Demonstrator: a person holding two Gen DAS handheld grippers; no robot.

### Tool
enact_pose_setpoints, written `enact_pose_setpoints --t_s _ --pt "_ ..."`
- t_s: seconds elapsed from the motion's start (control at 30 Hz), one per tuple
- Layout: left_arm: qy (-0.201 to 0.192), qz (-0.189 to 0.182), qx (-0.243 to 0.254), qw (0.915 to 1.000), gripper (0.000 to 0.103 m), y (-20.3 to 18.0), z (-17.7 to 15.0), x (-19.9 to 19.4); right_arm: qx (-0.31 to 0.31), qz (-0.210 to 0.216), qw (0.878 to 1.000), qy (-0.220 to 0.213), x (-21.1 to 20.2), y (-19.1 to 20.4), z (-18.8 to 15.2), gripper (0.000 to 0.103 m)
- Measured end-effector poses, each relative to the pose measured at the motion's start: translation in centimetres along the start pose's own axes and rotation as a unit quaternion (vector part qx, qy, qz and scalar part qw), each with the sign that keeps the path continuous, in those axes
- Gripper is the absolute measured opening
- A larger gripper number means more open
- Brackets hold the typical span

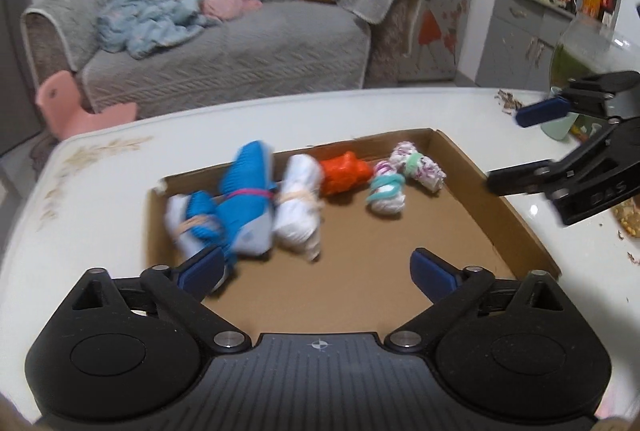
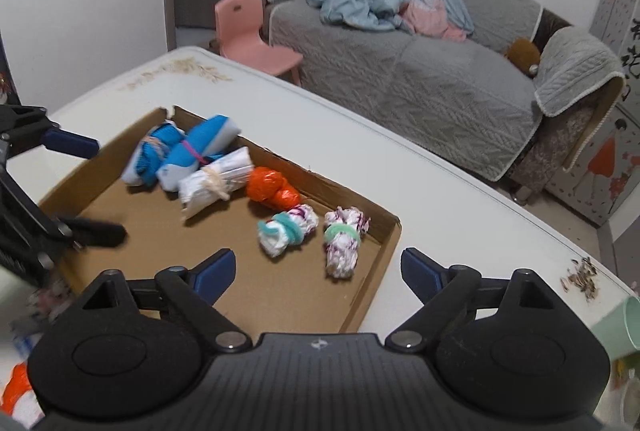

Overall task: Organize objects
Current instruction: 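Open both tools to release the floral bundles and withdraw, then grasp the orange bag bundle with left tool while right grasps pink fluffy bundle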

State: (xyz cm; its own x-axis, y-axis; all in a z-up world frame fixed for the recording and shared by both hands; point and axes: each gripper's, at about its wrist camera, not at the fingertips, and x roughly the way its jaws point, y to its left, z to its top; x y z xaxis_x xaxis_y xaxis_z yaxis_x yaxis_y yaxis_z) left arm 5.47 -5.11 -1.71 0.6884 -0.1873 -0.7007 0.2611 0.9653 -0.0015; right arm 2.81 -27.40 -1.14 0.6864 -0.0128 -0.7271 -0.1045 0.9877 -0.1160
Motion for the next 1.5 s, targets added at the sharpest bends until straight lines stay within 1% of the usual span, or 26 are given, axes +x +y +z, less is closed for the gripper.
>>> enact_pose_setpoints --t_s 0.1,0.3,0.47,0.53,0.63,0.73,0.77,0.9,0.93,0.97,1.0,1.03,1.07,1.17,1.3,1.37,1.4,1.43,1.47,1.5 --pt "-0.017 0.010 -0.010 0.9998 0.102 0.6 -2.2 -2.7 -0.002 0.006 1.000 -0.016 -2.1 0.8 -1.5 0.090" --pt "-0.039 0.007 -0.036 0.9985 0.102 0.4 -7.8 -7.6 0.008 0.022 0.999 -0.038 -5.3 3.1 -5.5 0.094" --pt "-0.035 -0.006 -0.067 0.9971 0.102 -0.9 -13.0 -10.7 0.037 0.028 0.998 -0.053 -7.8 5.3 -10.4 0.096" --pt "-0.030 -0.021 -0.077 0.9964 0.103 -1.7 -14.8 -11.4 0.050 0.027 0.997 -0.058 -8.7 6.2 -12.5 0.097" --pt "-0.020 -0.034 -0.068 0.9969 0.103 -3.4 -16.6 -11.4 0.070 0.028 0.995 -0.058 -9.0 7.4 -15.0 0.097" --pt "-0.017 -0.033 -0.042 0.9984 0.102 -4.8 -17.1 -10.3 0.073 0.035 0.995 -0.064 -8.7 8.6 -16.3 0.096" --pt "-0.013 -0.029 -0.039 0.9988 0.102 -5.2 -17.6 -9.9 0.077 0.036 0.994 -0.062 -8.5 8.9 -16.5 0.094" --pt "0.000 -0.037 -0.030 0.9988 0.102 -6.2 -18.5 -8.8 0.068 0.030 0.995 -0.061 -7.5 10.2 -17.5 0.087" --pt "0.002 -0.043 -0.026 0.9987 0.102 -6.4 -18.6 -8.6 0.070 0.034 0.995 -0.060 -7.2 10.2 -17.6 0.079" --pt "0.003 -0.041 -0.023 0.9989 0.102 -6.6 -18.8 -8.4 0.071 0.037 0.995 -0.058 -6.8 10.2 -17.7 0.068" --pt "0.003 -0.038 -0.021 0.9990 0.102 -6.8 -18.9 -8.3 0.071 0.034 0.995 -0.056 -6.6 10.5 -18.2 0.063" --pt "0.006 -0.041 -0.020 0.9989 0.102 -7.0 -19.0 -8.0 0.072 0.030 0.996 -0.051 -6.4 10.5 -18.4 0.056" --pt "0.009 -0.042 -0.019 0.9989 0.102 -7.1 -19.0 -7.8 0.072 0.024 0.996 -0.046 -6.3 10.4 -18.6 0.050" --pt "0.009 -0.038 -0.014 0.9991 0.102 -7.3 -19.1 -7.3 0.079 0.022 0.995 -0.054 -7.3 10.1 -19.4 0.044" --pt "-0.003 -0.036 -0.007 0.9993 0.101 -7.9 -19.2 -6.7 0.096 0.015 0.994 -0.057 -8.3 9.1 -20.6 0.044" --pt "-0.009 -0.032 0.004 0.9994 0.099 -8.4 -19.5 -6.4 0.099 0.015 0.993 -0.054 -8.0 8.6 -20.9 0.047" --pt "-0.013 -0.028 0.012 0.9995 0.097 -8.6 -19.5 -6.3 0.098 0.014 0.994 -0.053 -7.9 8.7 -21.0 0.048" --pt "-0.015 -0.027 0.019 0.9993 0.094 -8.8 -19.5 -6.4 0.096 0.013 0.994 -0.052 -7.8 8.8 -21.1 0.050" --pt "-0.019 -0.028 0.022 0.9992 0.089 -8.8 -19.6 -6.5 0.095 0.012 0.994 -0.052 -7.6 8.8 -21.1 0.052" --pt "-0.021 -0.030 0.023 0.9991 0.087 -8.9 -19.5 -6.5 0.094 0.010 0.994 -0.052 -7.5 8.8 -21.2 0.052"
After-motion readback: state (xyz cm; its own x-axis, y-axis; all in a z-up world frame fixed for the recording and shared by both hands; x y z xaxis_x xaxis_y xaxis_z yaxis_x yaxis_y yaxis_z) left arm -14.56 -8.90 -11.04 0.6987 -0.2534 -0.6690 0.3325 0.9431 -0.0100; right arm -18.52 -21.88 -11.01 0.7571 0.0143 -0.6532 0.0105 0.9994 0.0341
